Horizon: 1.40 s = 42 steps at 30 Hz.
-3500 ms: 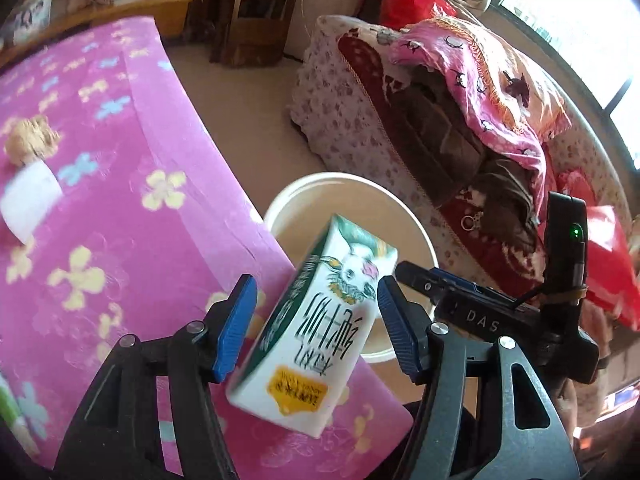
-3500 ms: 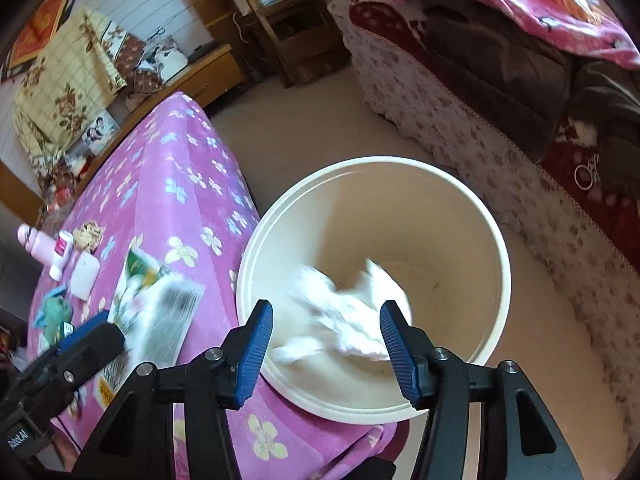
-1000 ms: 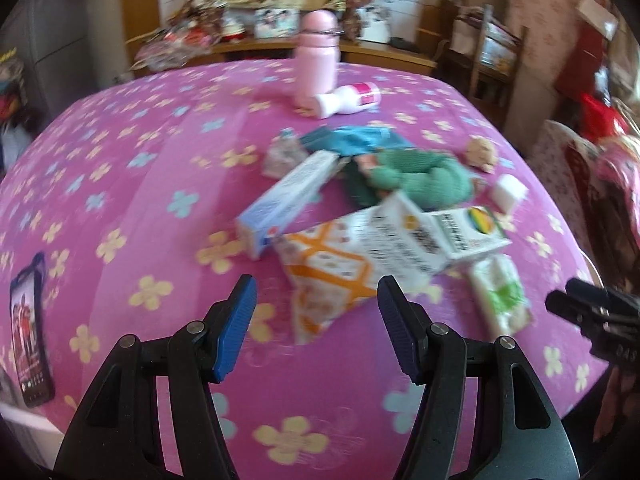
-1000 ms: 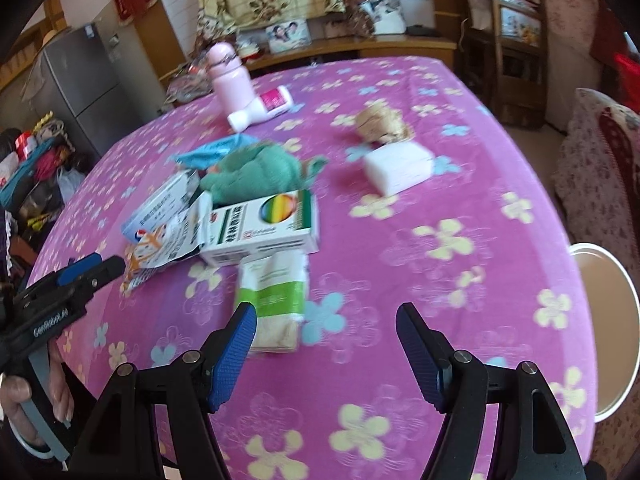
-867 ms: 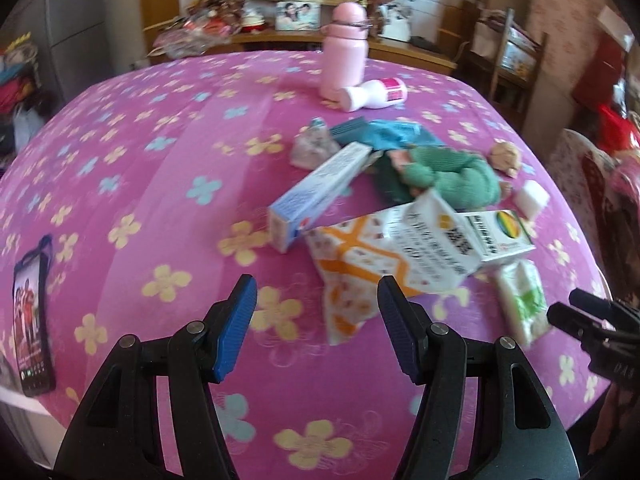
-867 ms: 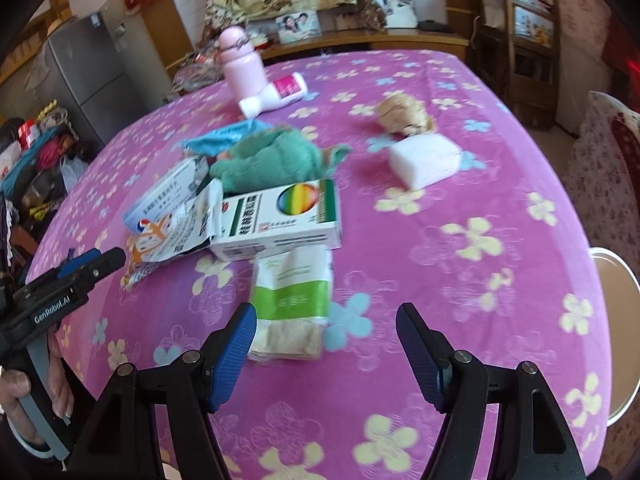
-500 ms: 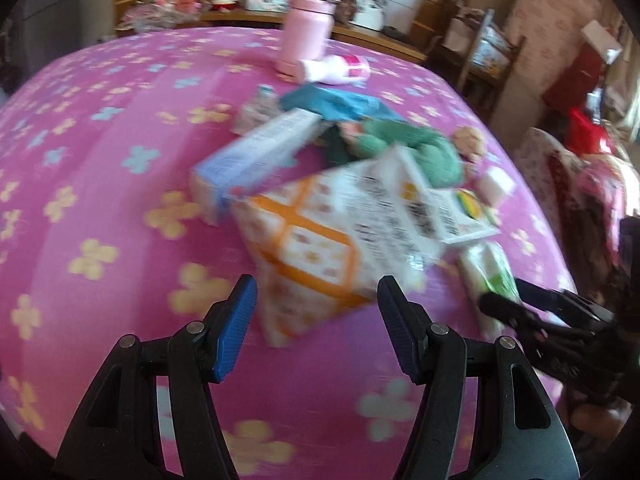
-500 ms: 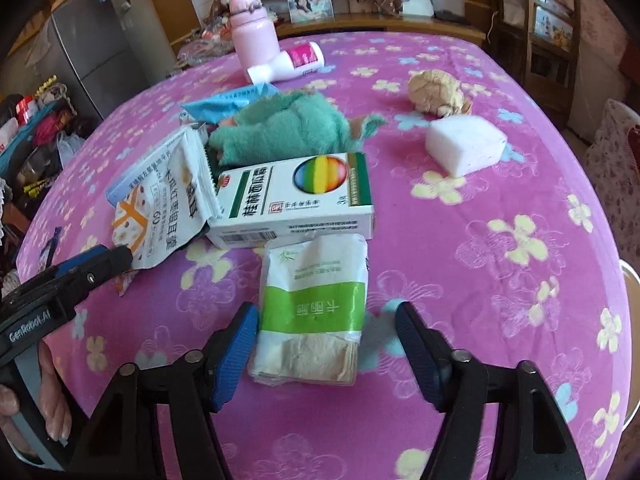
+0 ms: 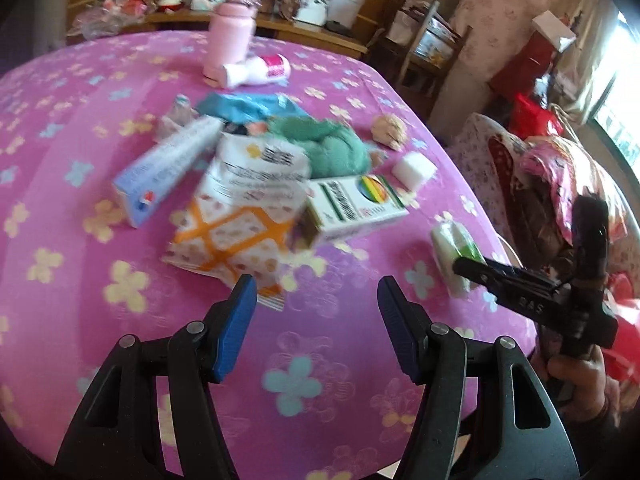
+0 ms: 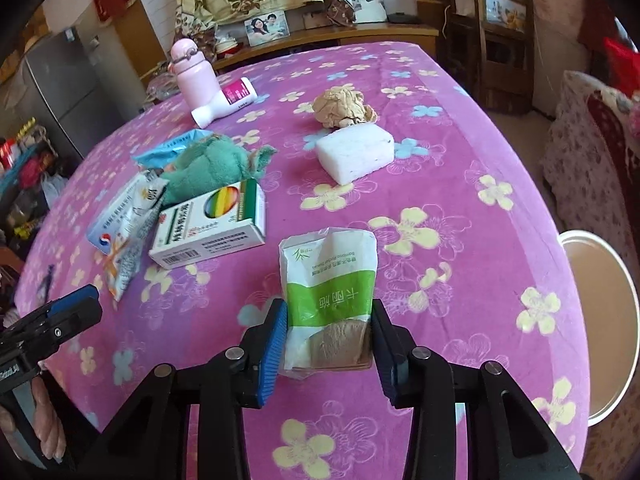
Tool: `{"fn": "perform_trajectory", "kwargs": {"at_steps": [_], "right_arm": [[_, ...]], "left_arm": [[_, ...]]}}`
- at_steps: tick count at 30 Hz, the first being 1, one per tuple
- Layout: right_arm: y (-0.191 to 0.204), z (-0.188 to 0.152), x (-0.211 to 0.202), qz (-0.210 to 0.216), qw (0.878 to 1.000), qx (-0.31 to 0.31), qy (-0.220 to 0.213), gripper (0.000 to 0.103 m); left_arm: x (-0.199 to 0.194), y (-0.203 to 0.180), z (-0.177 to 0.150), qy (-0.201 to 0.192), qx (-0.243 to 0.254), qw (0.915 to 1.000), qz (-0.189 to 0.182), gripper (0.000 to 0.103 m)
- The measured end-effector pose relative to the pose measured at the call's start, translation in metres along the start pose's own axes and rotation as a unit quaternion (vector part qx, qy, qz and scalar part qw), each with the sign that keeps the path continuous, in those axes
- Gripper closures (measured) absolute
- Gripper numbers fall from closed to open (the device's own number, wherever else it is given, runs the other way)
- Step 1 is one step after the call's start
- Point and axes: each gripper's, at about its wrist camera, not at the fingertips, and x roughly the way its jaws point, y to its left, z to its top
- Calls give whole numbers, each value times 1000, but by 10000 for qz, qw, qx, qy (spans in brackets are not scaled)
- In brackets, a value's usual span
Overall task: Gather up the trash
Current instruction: 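Grasp the green-and-white packet with the right tool, then grasp the white-orange snack bag with the left tool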
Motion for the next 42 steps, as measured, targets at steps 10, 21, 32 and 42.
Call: {"fn": "perform_trajectory", "kwargs": {"at_steps": [10,21,32,42], "right_arm": [[25,-4,3,247,9993,-275,95,64],[30,-3,14,304,9989,-277,236,48],[35,-3,25,66,9987,-506,84,59],[28,-1,-16,183,9979,-531,-333,72]], "left_arm": [[17,27,18,-193,327,9955,870,30],[58,25,35,329,320,9979,459,30],[57,32,27,571,-55,9983,92,67],[10,7,19,130,35,9999,25,72]]}}
